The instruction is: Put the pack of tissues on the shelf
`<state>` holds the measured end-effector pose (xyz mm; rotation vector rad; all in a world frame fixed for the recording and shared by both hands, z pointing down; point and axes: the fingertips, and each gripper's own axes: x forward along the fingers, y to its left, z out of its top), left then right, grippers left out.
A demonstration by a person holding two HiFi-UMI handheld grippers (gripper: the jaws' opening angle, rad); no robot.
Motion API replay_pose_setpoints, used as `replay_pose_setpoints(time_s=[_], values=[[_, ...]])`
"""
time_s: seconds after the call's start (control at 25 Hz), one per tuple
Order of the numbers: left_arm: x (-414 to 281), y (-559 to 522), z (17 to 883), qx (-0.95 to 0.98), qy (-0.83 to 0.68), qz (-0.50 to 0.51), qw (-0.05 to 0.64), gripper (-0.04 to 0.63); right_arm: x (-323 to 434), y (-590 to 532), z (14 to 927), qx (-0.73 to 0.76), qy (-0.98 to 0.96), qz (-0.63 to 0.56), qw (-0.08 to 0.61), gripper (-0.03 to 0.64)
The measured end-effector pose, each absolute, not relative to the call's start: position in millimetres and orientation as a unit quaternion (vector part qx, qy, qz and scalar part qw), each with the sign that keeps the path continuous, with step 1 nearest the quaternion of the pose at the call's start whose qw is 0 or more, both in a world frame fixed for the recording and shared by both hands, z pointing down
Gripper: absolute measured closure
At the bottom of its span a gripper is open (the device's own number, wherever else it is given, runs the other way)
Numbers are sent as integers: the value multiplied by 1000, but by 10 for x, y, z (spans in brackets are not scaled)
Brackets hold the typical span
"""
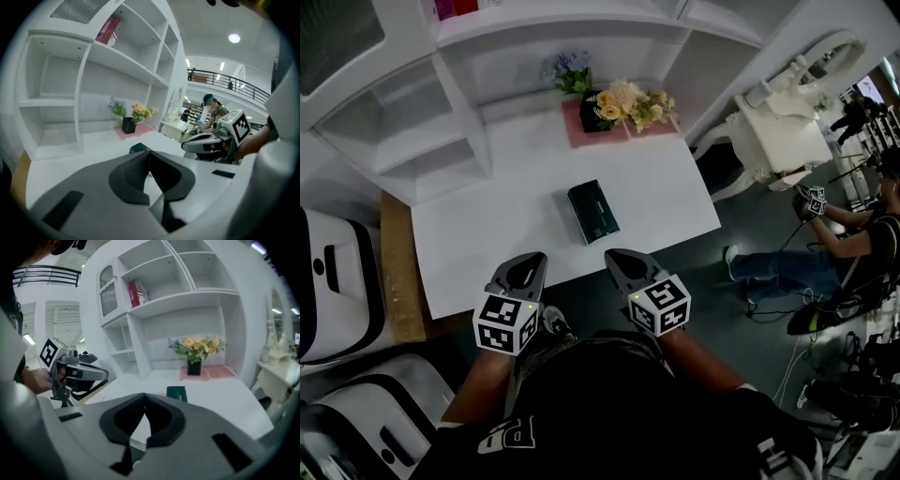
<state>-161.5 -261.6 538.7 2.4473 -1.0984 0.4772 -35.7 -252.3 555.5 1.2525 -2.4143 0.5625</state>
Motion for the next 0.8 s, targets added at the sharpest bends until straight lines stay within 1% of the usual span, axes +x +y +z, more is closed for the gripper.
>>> replay_pose_setpoints(time_s=[0.48,0.8], values=[[-1721,-2598,5626,885,-365,189,219,580,-170,-2760,6010,504,-810,210,214,600],[-1805,-2646,5729,873,-389,189,226,580,-52,-2880,6272,506,-801,217,235,575]])
